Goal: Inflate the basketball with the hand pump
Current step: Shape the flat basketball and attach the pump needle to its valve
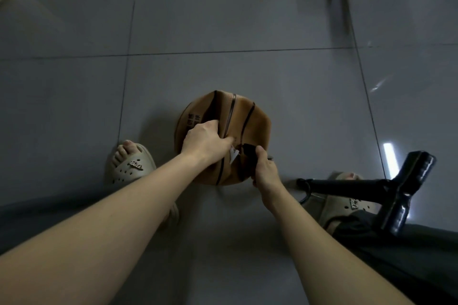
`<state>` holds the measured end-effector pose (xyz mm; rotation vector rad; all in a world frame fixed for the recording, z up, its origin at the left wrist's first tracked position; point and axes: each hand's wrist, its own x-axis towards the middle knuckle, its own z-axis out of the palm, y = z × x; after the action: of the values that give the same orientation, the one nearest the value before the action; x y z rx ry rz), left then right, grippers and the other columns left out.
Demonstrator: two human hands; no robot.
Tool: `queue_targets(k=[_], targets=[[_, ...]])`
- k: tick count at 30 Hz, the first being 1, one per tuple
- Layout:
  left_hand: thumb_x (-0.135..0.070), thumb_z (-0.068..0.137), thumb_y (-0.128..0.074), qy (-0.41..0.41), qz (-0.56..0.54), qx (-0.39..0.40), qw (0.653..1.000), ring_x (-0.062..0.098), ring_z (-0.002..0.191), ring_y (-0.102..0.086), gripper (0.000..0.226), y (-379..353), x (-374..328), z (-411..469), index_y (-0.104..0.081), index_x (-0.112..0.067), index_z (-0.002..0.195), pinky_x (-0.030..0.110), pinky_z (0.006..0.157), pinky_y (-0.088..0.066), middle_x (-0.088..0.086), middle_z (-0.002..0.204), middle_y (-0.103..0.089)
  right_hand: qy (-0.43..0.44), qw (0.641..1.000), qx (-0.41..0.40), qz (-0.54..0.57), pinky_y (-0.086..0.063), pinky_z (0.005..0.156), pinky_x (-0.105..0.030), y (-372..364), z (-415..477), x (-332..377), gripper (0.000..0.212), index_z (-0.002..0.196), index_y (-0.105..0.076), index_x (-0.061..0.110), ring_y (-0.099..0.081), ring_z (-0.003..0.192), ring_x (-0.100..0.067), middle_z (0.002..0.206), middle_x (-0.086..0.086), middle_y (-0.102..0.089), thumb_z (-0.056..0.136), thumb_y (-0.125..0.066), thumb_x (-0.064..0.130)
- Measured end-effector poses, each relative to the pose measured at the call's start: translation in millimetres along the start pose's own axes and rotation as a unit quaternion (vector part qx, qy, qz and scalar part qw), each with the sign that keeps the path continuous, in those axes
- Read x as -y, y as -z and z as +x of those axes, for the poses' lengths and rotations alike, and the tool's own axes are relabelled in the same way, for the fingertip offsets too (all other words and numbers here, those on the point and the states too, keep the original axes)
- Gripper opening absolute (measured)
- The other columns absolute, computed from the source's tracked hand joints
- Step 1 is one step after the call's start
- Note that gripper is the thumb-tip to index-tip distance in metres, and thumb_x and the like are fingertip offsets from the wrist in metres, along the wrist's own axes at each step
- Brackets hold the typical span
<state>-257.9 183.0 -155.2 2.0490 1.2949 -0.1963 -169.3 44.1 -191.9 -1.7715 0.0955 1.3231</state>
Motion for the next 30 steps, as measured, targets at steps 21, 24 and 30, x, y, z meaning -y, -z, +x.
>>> queue_targets(k=[21, 24, 30], targets=[[-0.041, 0.092, -0.059, 0.01, -0.161, 0.047, 0.986, 0.019, 0.085, -0.067, 0.02, -1.9, 8.3, -4.5, -0.07, -0.025, 0.087, 0.045, 0.086, -0.054, -0.004, 0.086, -0.072, 0.029, 0.99, -0.012, -0.135, -0.045, 0.104, -0.041, -20.8, 15.3, 15.3, 0.057, 0.132, -0.056, 0.005, -0.057, 0.118, -0.029, 0.128, -0.012, -0.061, 0.104, -0.03, 0.047], [-0.043, 0.093, -0.061, 0.019, -0.166, 0.038, 0.985, 0.018, 0.087, -0.066, 0.019, 0.7, 8.0, -4.4, -0.07, -0.027, 0.092, 0.039, 0.083, -0.054, -0.005, 0.088, -0.072, -0.013, 0.999, 0.041, -0.026, -0.053, 0.082, -0.039, -10.9, 7.7, 23.1, 0.05, 0.131, -0.056, 0.015, -0.063, 0.108, -0.025, 0.121, -0.006, -0.066, 0.101, -0.04, 0.052], [-0.045, 0.092, -0.062, 0.03, -0.161, 0.051, 0.985, 0.02, 0.09, -0.066, 0.02, 9.3, 7.3, -2.1, -0.069, -0.027, 0.096, 0.041, 0.088, -0.054, -0.003, 0.093, -0.071, -0.086, 0.985, 0.134, 0.064, -0.048, 0.089, -0.039, 18.0, 3.8, 20.2, 0.084, 0.131, -0.063, 0.014, -0.063, 0.116, -0.027, 0.126, -0.01, -0.068, 0.085, -0.038, 0.08]])
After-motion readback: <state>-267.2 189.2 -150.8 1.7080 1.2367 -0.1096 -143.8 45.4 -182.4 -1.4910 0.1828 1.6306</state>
